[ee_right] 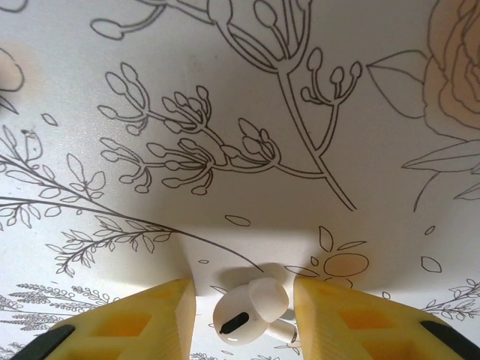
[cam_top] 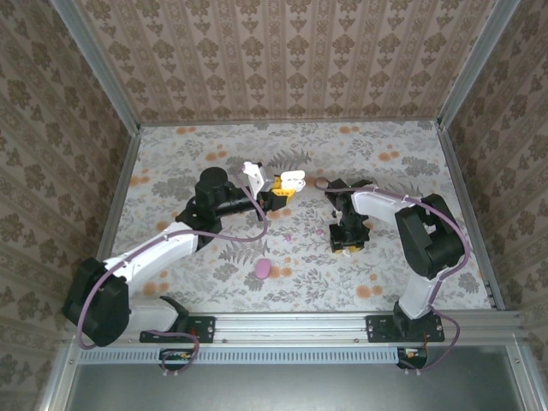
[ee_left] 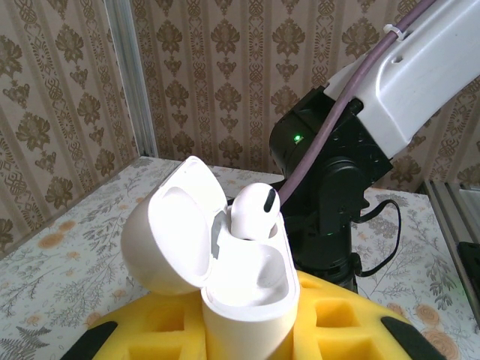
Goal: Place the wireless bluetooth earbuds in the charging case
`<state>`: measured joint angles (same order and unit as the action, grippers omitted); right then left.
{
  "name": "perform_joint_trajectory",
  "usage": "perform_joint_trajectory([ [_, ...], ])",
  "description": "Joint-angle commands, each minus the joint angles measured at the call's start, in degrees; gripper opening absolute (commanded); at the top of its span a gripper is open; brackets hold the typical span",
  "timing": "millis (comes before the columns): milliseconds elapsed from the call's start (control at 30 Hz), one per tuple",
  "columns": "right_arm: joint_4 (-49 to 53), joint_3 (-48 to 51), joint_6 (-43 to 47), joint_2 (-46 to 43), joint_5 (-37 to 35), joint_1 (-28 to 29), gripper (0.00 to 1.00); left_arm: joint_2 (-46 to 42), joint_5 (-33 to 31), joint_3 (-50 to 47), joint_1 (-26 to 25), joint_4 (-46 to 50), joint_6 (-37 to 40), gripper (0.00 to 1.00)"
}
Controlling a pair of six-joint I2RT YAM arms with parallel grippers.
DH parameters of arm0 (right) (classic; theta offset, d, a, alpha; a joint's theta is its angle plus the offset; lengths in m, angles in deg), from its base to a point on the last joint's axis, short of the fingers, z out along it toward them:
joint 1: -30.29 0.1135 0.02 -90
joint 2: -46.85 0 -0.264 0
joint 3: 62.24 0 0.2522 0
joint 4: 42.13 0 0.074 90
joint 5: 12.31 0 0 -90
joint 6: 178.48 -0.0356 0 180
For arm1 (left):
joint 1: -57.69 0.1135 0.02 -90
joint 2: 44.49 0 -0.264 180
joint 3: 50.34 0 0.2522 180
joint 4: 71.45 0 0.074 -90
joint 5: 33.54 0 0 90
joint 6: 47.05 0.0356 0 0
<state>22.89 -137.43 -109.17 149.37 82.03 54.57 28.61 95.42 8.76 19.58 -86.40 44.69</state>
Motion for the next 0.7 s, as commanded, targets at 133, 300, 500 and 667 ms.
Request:
perform_joint_trajectory([
  [133, 0.6, -0.5, 1.0, 1.5, -3.3, 0.5, 0.35, -0.1, 0.5, 0.5, 0.6, -0.6, -0.4, 0.07],
  [300, 0.6, -0.4, 0.9, 1.2, -3.3, 0.5, 0.32, 0.6, 1.1, 1.0, 0.5, -0.6, -0.9, 0.07],
  [500, 0.3, 0.0, 0.7, -0.6, -3.2, 0.5, 0.27, 0.5, 0.8, 1.2, 0.5, -0.4, -0.9, 0.07],
  [667, 0.5, -0.1, 0.6, -2.2, -3.8, 0.4, 0.29, 0.9, 0.9, 1.5, 0.5, -0.3, -0.9, 0.07],
])
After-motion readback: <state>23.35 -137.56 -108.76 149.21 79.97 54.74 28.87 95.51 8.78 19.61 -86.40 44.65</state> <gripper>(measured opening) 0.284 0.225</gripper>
